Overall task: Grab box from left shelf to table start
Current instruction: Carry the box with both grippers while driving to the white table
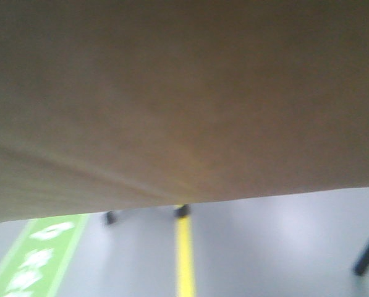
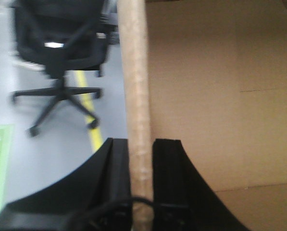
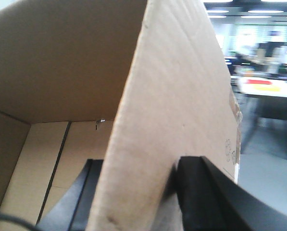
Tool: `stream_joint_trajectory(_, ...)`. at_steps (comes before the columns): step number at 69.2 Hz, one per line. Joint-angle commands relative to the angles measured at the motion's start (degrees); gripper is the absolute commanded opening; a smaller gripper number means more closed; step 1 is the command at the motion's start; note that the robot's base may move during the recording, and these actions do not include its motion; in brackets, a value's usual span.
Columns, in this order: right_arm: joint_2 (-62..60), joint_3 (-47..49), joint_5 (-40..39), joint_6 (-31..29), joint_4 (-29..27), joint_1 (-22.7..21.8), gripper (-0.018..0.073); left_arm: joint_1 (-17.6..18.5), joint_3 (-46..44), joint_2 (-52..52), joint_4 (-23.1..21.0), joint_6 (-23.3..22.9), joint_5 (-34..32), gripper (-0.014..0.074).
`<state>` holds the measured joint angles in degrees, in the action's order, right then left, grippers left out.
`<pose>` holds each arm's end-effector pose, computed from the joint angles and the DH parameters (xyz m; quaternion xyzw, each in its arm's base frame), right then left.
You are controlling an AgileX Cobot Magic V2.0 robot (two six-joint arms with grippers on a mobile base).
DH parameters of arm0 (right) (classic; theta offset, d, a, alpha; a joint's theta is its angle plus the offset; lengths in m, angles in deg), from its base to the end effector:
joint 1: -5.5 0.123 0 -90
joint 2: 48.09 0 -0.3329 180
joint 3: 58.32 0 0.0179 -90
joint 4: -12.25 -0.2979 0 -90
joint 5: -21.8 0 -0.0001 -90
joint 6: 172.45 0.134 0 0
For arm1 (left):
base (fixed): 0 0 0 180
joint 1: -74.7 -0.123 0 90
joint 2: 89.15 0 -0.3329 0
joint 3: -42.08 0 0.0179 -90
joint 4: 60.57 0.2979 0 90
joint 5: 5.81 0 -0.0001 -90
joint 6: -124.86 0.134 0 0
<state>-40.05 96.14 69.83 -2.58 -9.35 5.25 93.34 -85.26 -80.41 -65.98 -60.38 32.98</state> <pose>-0.0529 0.0369 0.4510 -0.0788 0.6375 0.1179 0.7573 0.0502 -0.0253 0.3084 0.0802 0.7621 -0.1779 0.6174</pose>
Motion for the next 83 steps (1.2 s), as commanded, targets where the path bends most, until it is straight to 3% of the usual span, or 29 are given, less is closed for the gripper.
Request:
stream_joint_trajectory(1, 0.6, 1.7, -8.5, 0.0, 1.8, 0.2, 0.006, 0.0, -0.1, 1.1, 7.3, 1.5, 3.4, -0.0099)
stream_joint_trajectory(83, 0.6, 1.7, -8.5, 0.0, 1.8, 0.2, 0.006, 0.0, -0.1, 1.1, 7.3, 1.5, 3.4, -0.0099)
